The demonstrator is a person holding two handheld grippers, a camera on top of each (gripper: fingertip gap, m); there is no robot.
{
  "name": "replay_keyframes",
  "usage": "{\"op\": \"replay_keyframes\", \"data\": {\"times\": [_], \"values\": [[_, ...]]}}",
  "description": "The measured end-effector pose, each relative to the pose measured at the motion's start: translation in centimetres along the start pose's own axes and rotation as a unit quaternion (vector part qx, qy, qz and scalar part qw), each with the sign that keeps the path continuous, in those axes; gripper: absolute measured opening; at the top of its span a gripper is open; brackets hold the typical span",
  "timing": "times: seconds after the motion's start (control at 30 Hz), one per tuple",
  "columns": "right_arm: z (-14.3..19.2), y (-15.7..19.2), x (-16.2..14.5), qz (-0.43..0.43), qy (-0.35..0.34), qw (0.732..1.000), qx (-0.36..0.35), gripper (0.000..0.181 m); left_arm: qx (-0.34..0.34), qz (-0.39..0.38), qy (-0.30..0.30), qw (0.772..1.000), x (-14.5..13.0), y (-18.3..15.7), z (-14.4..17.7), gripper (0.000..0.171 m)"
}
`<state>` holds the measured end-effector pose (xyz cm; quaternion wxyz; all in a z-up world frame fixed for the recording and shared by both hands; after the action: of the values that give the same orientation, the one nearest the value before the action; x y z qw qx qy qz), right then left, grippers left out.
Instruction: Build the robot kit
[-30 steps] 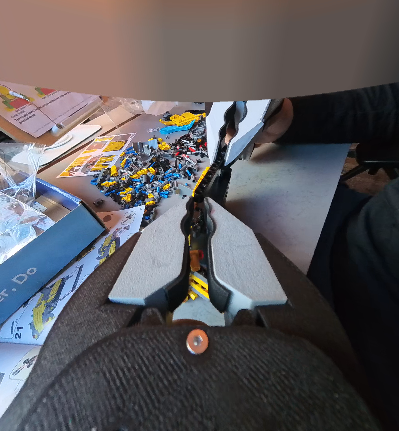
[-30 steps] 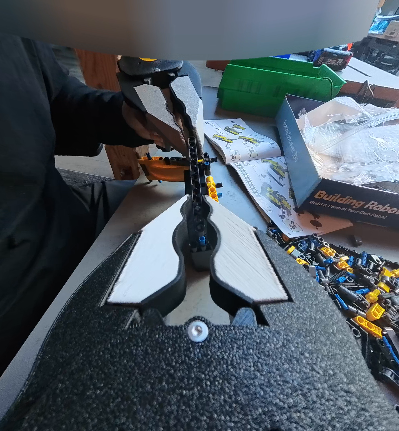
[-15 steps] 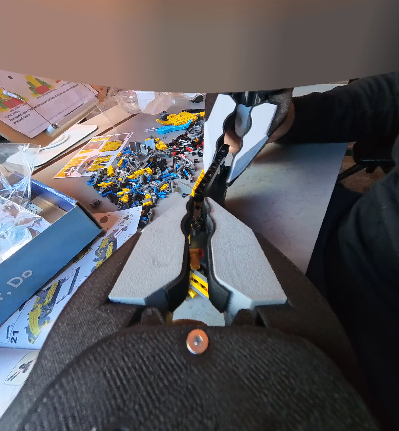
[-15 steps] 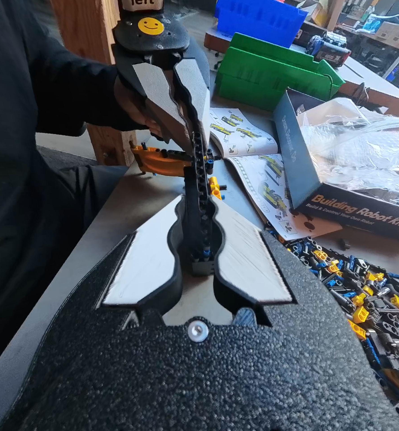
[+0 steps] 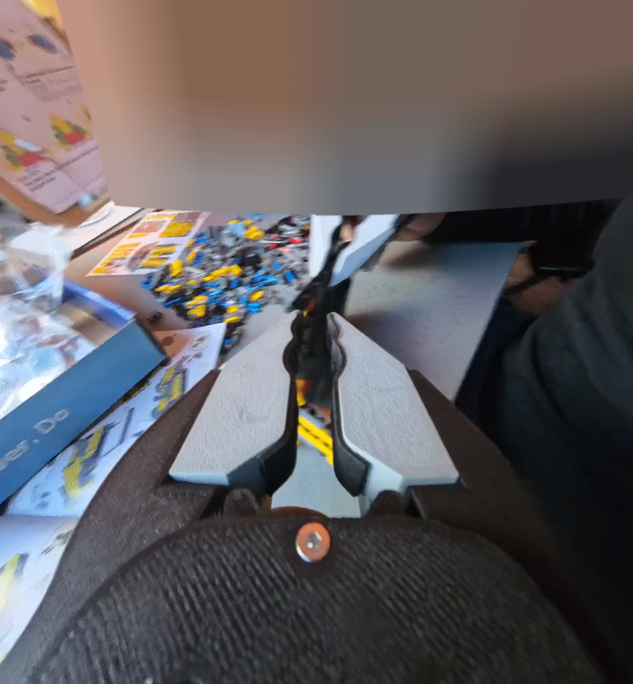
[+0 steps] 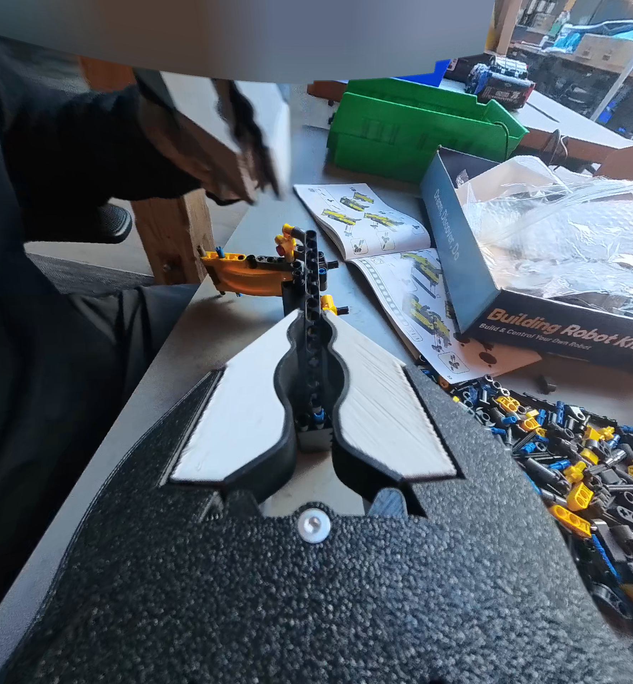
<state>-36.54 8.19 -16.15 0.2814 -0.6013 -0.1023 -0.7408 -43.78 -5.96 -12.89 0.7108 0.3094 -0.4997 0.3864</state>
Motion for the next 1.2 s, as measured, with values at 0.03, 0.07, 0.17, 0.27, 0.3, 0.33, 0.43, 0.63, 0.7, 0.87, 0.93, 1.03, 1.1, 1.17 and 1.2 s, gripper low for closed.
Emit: {"op": "replay_keyframes", "data": {"times": [0.03, 0.07, 0.17, 0.27, 0.3, 0.33, 0.43, 0.63, 0.7, 0.87, 0.93, 1.03, 1.1, 1.17, 1.2], "values": [[0.0, -0.1, -0.1, -0.005, -0.001, 1.000, 0.002, 0.008, -0.040, 0.006, 0.007, 0.999, 0.3, -1.1, 0.0, 0.003], [-0.1, -0.1, -0.2, -0.009, 0.000, 1.000, 0.003, 0.007, -0.069, 0.023, 0.032, 0.997, 0.0, -2.0, -0.3, 0.003], [-0.4, -0.2, -0.5, -0.012, 0.010, 1.000, 0.004, 0.007, -0.048, 0.052, 0.164, 0.984, -2.7, -3.0, -2.7, 0.015], [-0.5, -0.3, -0.7, 0.003, 0.015, 1.000, -0.007, 0.007, 0.030, 0.018, 0.262, 0.964, -4.3, -2.8, -4.8, 0.027], [-0.5, -0.4, -0.6, 0.008, 0.016, 1.000, -0.012, 0.007, 0.036, 0.004, 0.270, 0.962, -4.1, -2.9, -5.3, 0.028], [-0.4, -0.5, -0.6, 0.011, 0.015, 1.000, -0.015, 0.007, 0.033, -0.009, 0.276, 0.961, -3.7, -3.0, -5.7, 0.028], [-0.3, -0.8, -0.6, 0.015, 0.015, 1.000, -0.020, 0.007, 0.003, -0.032, 0.310, 0.950, -3.4, -3.5, -6.6, 0.018], [-0.3, -0.9, -0.8, 0.011, 0.017, 1.000, -0.018, 0.007, 0.019, -0.128, 0.435, 0.891, -4.5, -3.3, -8.6, 0.017], [-0.2, -0.8, -0.8, 0.015, 0.016, 1.000, -0.015, 0.007, 0.022, -0.151, 0.464, 0.872, -5.0, -3.2, -9.2, 0.013], [0.0, -0.7, -0.7, 0.018, 0.012, 1.000, -0.015, 0.007, 0.054, -0.201, 0.504, 0.838, -5.6, -2.6, -9.6, 0.006], [0.0, -0.6, -0.7, 0.018, 0.010, 1.000, -0.013, 0.007, 0.054, -0.198, 0.502, 0.840, -5.5, -2.6, -9.6, 0.007], [0.1, -0.5, -0.6, 0.018, 0.010, 1.000, -0.008, 0.007, 0.028, -0.143, 0.472, 0.869, -5.3, -3.0, -9.9, 0.006], [0.2, -0.6, -0.6, 0.017, 0.009, 1.000, -0.007, 0.007, 0.001, -0.058, 0.438, 0.897, -5.1, -3.2, -9.9, 0.012], [0.2, -0.6, -0.5, 0.012, 0.007, 1.000, -0.003, 0.007, -0.002, 0.013, 0.408, 0.913, -5.1, -2.9, -9.8, 0.027], [0.2, -0.6, -0.5, 0.010, 0.006, 1.000, -0.002, 0.007, 0.004, 0.034, 0.396, 0.917, -5.1, -2.6, -9.8, 0.029]]}}
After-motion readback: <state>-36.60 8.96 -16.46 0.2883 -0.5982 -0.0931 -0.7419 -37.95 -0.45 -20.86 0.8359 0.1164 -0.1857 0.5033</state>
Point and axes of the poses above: each gripper's, where its closed fingertips meet, z back along the fingers, x out of its top, y = z × x across the jaws, the point moved 6 cm from there along z, back along the fingers, and after that the axes turned 11 degrees about -x, right-handed, at the moved point
